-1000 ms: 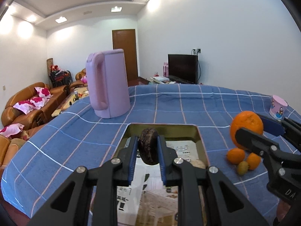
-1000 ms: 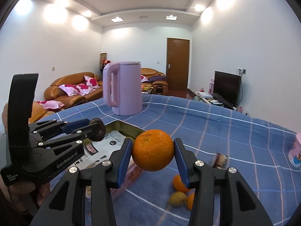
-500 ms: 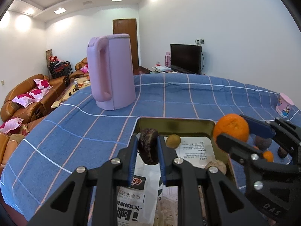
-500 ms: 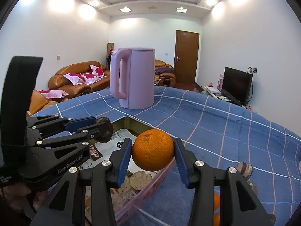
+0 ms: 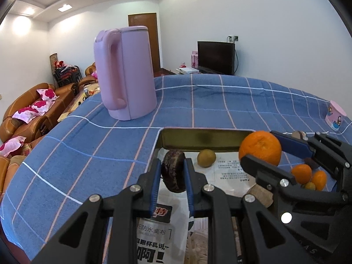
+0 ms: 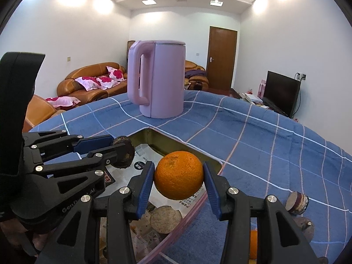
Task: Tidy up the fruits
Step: 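Carry the dark fruit and the orange over the pink tin box with both tools, then open left tool releasing dark fruit while right tool releases orange into tin, then grasp small brownish kiwi-like fruit with left tool while right tool grasps dark round fruit, then lift and carry the kiwi-like fruit and dark fruit over the tin with both tools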
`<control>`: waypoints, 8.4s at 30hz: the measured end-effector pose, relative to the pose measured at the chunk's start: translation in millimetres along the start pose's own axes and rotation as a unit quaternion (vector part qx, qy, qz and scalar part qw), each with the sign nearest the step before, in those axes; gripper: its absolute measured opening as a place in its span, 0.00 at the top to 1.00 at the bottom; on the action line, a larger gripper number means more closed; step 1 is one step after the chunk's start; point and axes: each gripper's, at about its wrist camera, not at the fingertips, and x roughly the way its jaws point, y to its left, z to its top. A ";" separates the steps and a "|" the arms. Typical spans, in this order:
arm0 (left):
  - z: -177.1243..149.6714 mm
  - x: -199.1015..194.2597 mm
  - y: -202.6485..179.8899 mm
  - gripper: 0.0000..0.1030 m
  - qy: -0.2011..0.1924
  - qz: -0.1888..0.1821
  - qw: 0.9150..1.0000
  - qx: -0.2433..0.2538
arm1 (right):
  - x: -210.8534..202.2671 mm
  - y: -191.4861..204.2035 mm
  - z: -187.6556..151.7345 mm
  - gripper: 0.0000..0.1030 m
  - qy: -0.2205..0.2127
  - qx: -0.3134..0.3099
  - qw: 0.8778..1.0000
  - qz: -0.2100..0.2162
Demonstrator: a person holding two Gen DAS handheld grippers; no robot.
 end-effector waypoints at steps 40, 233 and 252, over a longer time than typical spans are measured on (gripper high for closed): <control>3.6 -21.8 -4.2 0.32 -0.022 0.020 0.999 -0.016 | -19.7 -16.9 -8.1 0.46 -0.013 0.039 0.999 -0.012; -33.5 -115.0 -132.0 0.75 -0.207 -0.038 0.976 0.053 | -204.7 -114.3 -99.4 0.63 -0.161 0.083 0.969 -0.169; -25.3 -94.8 -90.5 0.75 -0.173 -0.003 0.985 0.022 | -174.5 -86.5 -71.1 0.63 -0.150 0.061 0.979 -0.123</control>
